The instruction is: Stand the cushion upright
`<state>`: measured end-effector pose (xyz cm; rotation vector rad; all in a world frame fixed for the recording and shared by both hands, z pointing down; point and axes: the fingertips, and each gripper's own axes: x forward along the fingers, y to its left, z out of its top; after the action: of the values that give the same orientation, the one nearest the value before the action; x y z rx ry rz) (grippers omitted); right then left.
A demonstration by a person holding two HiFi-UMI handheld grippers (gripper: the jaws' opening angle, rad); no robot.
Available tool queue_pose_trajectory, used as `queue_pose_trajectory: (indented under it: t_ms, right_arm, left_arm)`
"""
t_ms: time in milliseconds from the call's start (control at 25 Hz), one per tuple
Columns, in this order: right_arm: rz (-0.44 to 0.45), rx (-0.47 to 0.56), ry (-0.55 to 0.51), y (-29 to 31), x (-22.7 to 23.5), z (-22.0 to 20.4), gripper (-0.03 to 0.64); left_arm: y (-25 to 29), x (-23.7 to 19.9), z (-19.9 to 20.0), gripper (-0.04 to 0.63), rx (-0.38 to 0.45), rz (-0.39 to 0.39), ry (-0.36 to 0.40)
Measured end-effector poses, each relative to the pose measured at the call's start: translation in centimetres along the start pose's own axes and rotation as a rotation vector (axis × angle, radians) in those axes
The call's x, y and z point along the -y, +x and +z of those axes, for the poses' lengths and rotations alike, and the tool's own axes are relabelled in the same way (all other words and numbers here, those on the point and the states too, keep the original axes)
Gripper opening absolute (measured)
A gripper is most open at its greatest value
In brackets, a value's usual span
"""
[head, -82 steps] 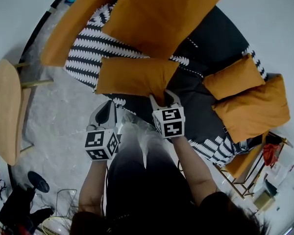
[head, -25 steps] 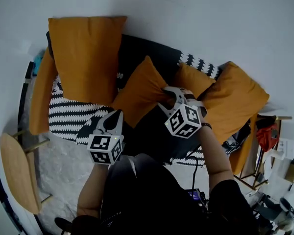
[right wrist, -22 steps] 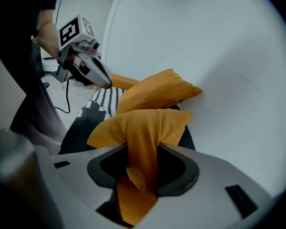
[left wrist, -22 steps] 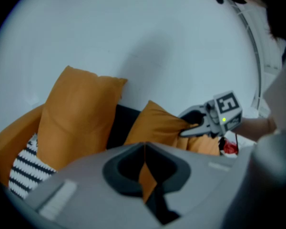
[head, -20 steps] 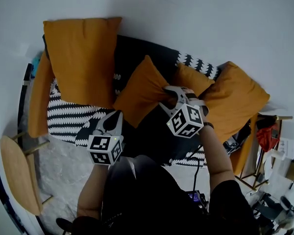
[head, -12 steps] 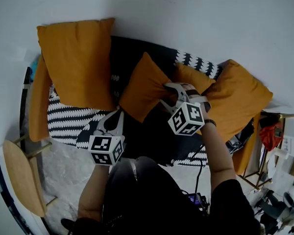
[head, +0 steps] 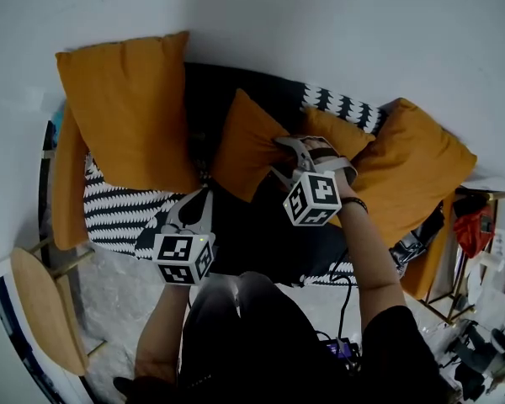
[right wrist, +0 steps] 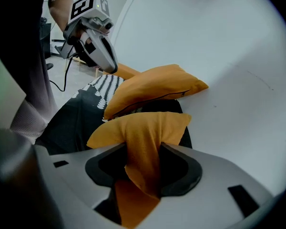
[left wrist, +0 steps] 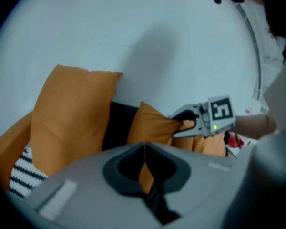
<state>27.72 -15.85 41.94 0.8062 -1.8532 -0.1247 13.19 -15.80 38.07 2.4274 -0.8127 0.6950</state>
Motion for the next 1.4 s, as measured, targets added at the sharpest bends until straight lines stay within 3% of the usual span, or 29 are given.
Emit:
queue_pose_trajectory:
  t_ms: [360,640,1000,1240,1400]
  right_arm:
    - [-0.047,-0.021,-0.011,1.3,0.7,-1.2,0.244]
    - [-0.102,-0.076,0.066,1.6,1.4,-3.2,0.287]
    - [-0.137,-0.1,0.132,0.2,0.8,-4.5,0.288]
    - [-0.159,-0.097,0.24,-1.7,0.0,-4.3,0.282]
    - [-0.212,-0.071,0.394,-4.0,-0.1,-3.5,0.258]
  left_arm:
    - [0.2,-0.5,-1.0,0.015,-0.009,0.002,-0.025]
    - [0.1,-0.6,-1.1,0.018,-0.016,0.009,-0.015]
    - [-0.7,-0.6,-0.7,0.018,0.008,0.019,-0.01]
    - [-1.4,-0.2,0.2,0.018,0.032,-0.005,-0.006]
    - [-2.5,0.0,1.2,0.018,0.053,-0.03,0.012]
